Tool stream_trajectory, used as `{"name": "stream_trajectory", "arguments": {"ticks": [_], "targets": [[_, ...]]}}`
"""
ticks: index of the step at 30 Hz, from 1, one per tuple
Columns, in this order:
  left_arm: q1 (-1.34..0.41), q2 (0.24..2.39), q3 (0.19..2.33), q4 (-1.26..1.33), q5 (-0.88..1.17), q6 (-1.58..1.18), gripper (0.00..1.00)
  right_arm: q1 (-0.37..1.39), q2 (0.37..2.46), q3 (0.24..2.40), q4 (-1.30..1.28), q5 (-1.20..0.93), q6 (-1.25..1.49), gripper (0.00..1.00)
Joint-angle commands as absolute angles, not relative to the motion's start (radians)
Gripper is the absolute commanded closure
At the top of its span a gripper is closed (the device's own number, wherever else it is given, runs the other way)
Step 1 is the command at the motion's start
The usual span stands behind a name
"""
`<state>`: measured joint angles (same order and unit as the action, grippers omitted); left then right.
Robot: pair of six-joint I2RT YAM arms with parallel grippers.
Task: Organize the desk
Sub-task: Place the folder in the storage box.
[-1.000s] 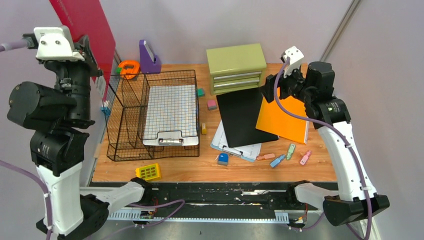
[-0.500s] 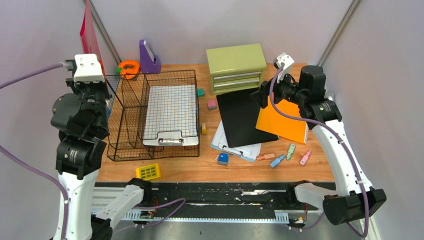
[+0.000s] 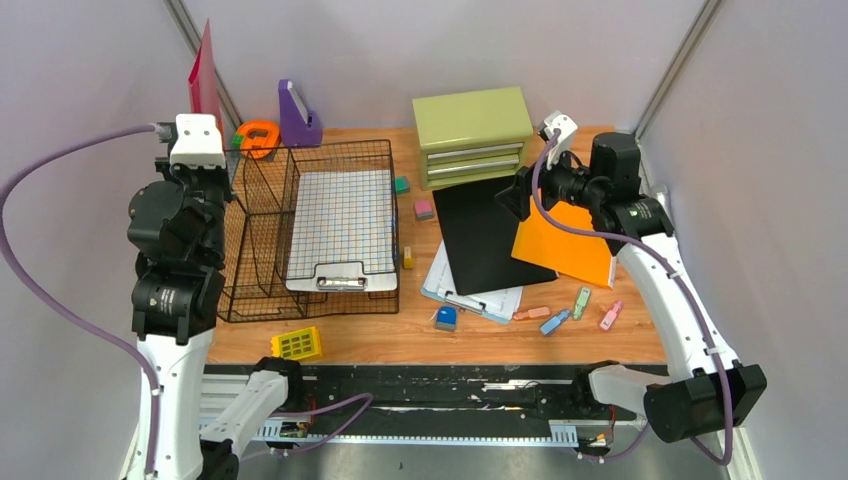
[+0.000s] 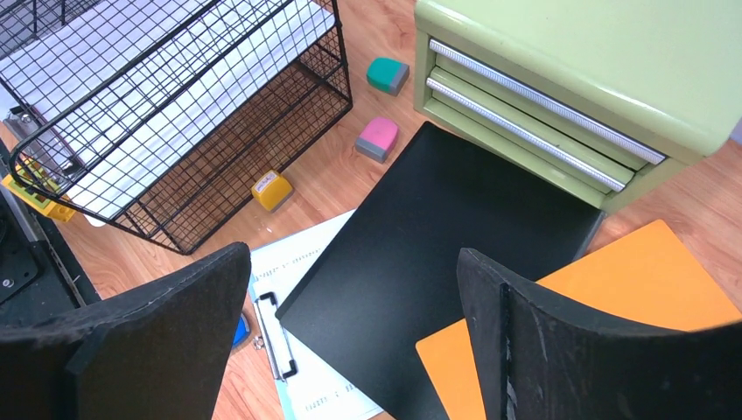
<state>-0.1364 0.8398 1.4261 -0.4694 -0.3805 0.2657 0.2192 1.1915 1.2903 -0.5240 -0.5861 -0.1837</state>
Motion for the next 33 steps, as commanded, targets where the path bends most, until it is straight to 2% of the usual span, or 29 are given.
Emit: {"name": "stream_trajectory", "arguments": {"ticks": [1,7,13,29,33], "targets": [[-0.052,0.843,1.383,-0.372,-0.277,0.201,1.0,0.215,1.205,1.297,-0.476,-0.624,-0.189,0.11],[0.143,0.813,1.241,-0.276,-0.101,0.104,1.0,0.216,1.213,1.296,-0.476,-0.631,-0.19,0.11],[0.163,0.795,1.15,-0.189,-0.024,0.077,1.0,0.216,1.224,1.29,-0.476,-0.634,-0.192,0.11],[0.182,0.646,0.792,0.06,-0.033,0.09,1.0,0.215,1.298,1.301,-0.503,-0.659,-0.217,0.11],[0.203,0.604,0.681,0.155,-0.013,0.071,1.0,0.216,1.309,1.292,-0.529,-0.722,-0.245,0.12]]}}
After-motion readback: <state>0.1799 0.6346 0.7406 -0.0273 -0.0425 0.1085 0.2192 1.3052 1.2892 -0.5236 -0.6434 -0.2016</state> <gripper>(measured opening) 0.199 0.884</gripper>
